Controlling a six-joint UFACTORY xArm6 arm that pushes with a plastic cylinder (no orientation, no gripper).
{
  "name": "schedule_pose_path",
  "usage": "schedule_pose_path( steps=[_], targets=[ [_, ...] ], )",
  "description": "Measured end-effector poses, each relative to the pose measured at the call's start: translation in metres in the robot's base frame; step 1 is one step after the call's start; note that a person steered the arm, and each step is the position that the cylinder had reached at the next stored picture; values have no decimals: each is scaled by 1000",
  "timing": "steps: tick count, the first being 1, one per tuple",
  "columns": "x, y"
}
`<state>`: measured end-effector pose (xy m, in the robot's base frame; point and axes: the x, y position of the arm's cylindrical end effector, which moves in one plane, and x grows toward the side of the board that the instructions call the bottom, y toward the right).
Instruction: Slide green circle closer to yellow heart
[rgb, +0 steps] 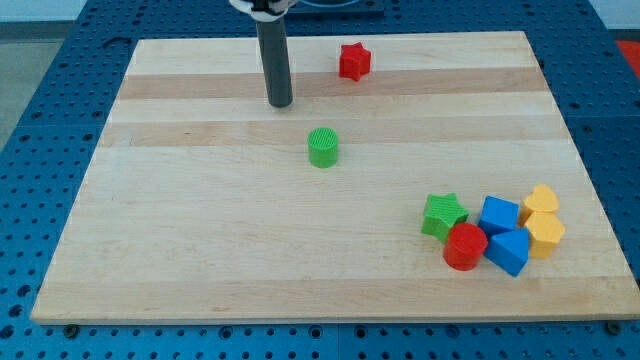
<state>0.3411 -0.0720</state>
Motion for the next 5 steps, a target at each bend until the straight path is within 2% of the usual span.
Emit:
schedule_pose_path(
  steps=[2, 4, 5],
  targets=[
    [60, 13],
    [75, 30],
    [79, 62]
  ],
)
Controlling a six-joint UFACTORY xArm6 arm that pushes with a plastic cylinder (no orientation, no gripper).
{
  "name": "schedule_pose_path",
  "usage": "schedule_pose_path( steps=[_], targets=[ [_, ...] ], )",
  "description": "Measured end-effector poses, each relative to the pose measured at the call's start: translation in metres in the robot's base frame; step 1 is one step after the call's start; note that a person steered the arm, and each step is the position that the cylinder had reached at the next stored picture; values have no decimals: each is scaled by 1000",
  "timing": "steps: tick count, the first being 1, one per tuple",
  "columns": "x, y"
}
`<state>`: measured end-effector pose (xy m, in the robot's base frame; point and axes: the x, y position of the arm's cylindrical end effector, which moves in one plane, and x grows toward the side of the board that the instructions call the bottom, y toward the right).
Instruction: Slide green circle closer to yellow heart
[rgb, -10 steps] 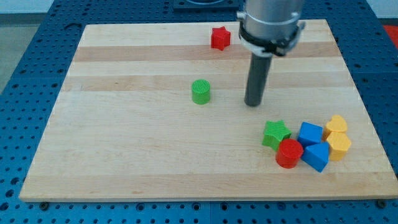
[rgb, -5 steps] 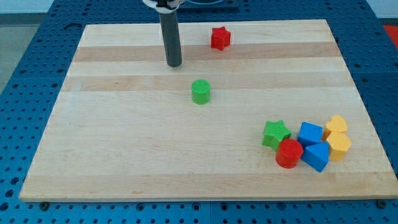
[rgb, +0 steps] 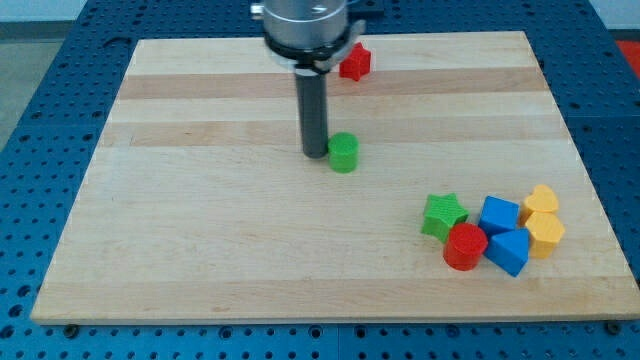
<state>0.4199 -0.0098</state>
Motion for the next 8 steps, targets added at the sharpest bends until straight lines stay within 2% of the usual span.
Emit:
schedule_pose_path(
  steps=[2, 5, 7, 8],
  targets=[
    [25, 76],
    [52, 156],
    [53, 182],
    [23, 174]
  ],
)
